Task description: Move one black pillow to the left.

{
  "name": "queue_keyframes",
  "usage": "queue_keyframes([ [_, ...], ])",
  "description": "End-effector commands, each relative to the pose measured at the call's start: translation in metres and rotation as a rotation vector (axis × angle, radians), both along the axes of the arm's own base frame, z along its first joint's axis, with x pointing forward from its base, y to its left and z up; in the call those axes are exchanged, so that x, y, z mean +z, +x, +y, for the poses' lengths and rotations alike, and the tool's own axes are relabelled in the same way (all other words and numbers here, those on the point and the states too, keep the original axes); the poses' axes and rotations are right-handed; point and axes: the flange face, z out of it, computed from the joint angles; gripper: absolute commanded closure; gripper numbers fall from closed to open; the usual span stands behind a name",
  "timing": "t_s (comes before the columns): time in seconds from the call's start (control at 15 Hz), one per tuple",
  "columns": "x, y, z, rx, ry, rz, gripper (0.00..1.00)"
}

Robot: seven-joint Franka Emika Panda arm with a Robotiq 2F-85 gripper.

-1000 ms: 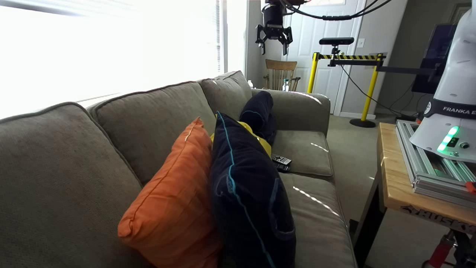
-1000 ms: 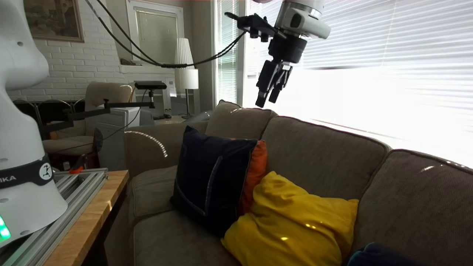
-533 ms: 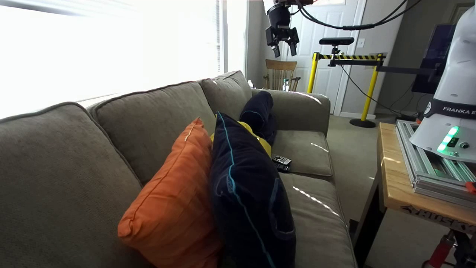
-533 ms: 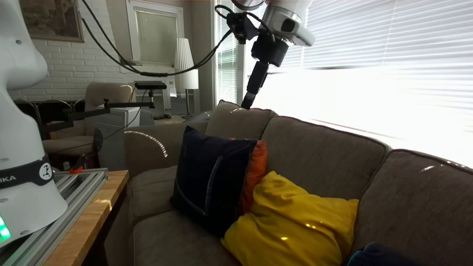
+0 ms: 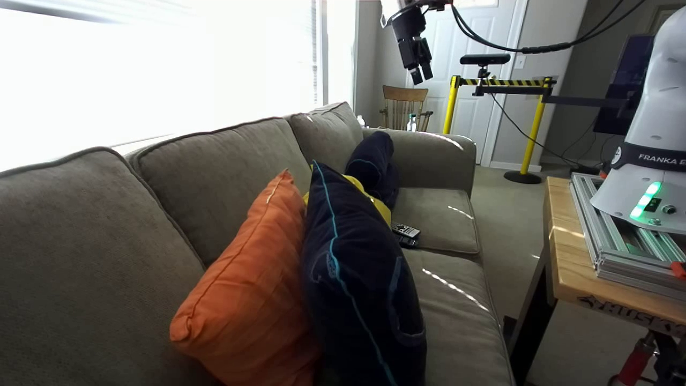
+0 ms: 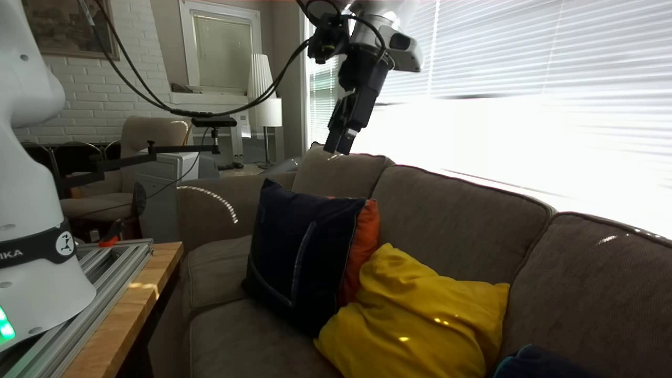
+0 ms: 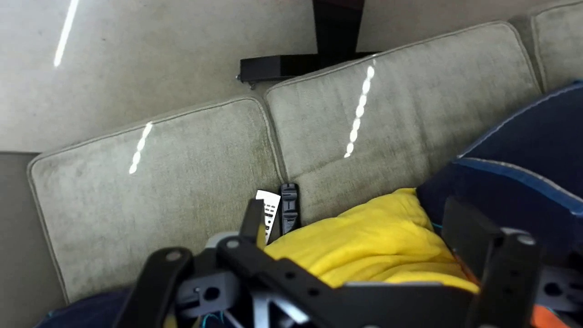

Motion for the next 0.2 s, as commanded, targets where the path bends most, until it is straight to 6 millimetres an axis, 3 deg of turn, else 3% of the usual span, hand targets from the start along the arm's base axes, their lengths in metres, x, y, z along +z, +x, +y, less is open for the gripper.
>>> queue_keyframes([
  [0.0, 0.0016, -0.0002, 0.0006, 0.045, -0.013, 0.000, 0.00],
  [0.13, 0.0034, -0.0017, 0.0014, 0.092, -0.024, 0.002, 0.00],
])
